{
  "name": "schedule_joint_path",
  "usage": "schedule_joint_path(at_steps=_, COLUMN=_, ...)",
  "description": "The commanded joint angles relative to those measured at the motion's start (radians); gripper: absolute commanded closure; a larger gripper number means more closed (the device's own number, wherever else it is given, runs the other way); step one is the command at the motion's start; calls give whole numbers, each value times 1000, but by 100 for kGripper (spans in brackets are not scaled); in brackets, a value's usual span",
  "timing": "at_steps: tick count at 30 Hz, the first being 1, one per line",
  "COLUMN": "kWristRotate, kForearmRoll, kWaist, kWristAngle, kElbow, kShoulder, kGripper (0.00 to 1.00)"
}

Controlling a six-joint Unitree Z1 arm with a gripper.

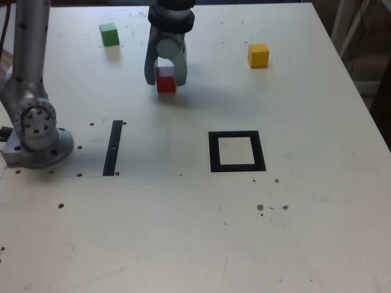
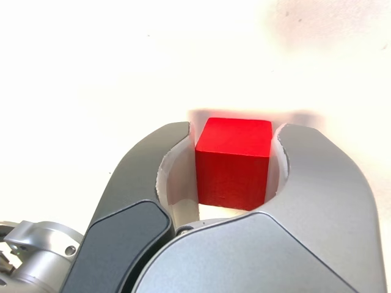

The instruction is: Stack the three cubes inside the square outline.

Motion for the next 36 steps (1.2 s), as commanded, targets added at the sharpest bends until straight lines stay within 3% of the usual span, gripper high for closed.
schedule_joint_path(at_steps=1, kWristRotate=0, kForearmRoll=1, kWaist=-5, kWristAngle=-3, kElbow=-2, kShoulder=-30, kGripper=69)
schedule_joint_path(at_steps=8, kWristRotate=-36, kForearmRoll=78, kWaist=-84, kWristAngle=-38, kElbow=-9, kShoulder=-184, kGripper=70)
schedule_joint_path(at_steps=16, kWristRotate=-242, kForearmRoll=167, kWaist=-351, kWristAngle=-54, kElbow=-3, kShoulder=-251, kGripper=70)
schedule_joint_path(at_steps=24, kWristRotate=-425, kForearmRoll=192, kWaist=-583, kWristAngle=-107, kElbow=-69, kShoulder=-195, kGripper=70)
schedule_joint_path(at_steps=36, kWristRotate=-593, kForearmRoll=281, kWaist=-735, kWristAngle=-99, kElbow=-306, kShoulder=-8, kGripper=70)
